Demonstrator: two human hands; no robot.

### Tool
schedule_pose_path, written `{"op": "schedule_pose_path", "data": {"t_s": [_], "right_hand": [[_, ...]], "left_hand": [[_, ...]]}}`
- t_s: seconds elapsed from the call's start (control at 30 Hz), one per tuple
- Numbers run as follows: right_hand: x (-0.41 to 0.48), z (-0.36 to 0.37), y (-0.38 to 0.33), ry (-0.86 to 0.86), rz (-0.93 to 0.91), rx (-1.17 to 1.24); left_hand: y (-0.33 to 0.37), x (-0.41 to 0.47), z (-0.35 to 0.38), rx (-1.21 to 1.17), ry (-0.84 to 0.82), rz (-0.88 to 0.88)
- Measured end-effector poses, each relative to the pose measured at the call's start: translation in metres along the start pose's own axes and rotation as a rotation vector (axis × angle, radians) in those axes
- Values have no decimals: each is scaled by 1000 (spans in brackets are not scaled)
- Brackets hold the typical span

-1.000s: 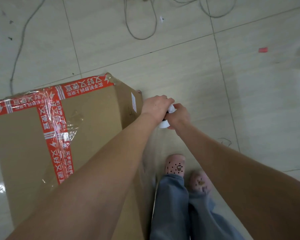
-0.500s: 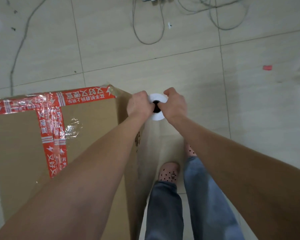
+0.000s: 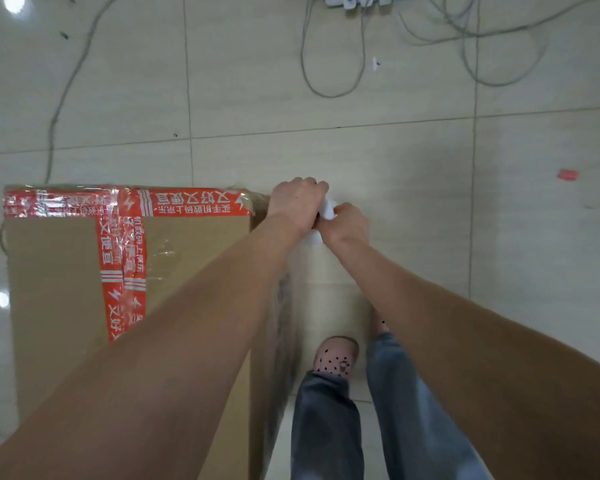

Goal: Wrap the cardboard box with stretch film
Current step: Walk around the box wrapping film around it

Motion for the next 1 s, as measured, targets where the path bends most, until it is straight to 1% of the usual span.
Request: {"op": "schedule_pose_path", "data": {"t_s": [0.1,0.2,0.27,0.37,0.47,0.6,0.67,0.73,0.8,0.9,1.0], "right_hand": [[2,-9,5,6,50,-61],[6,-9,6,-19,63,-71],[9,-8,1,-11,48,-58],[15,-12,-12,-1,-4,-97],[19,-23,-35,35,-75,-268],[27,-35,-77,98,-209,-556],[30,-38,-93,113,-246,-615],[32,-39,-104,134,-246,-575],[35,-38,-110,131,-207,-468],[44,-23,-109,18,-61,-285],[51,1,-113,-88,24,-96]], "left_hand": [[9,6,-3,132,15,133],[19,8,-7,180,0,226],[22,12,-11,200,-27,250],[17,19,-16,200,-28,230],[1,33,-21,142,-22,151],[-25,46,-28,-20,-51,-18],[-39,49,-30,-114,-49,-111],[-54,54,-34,-206,-37,-210],[-72,58,-38,-298,-39,-327],[-103,60,-34,-458,-44,-477],[-131,57,-24,-518,-64,-551]]}}
Point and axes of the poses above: each hand's wrist, its own x-axis towards the middle knuckle, its own z-axis out of the palm, y = z × x, the point moved 6 cm from there along x, towards the middle knuckle, and after that the axes turned 1 degree about x, right-handed, at the moved point
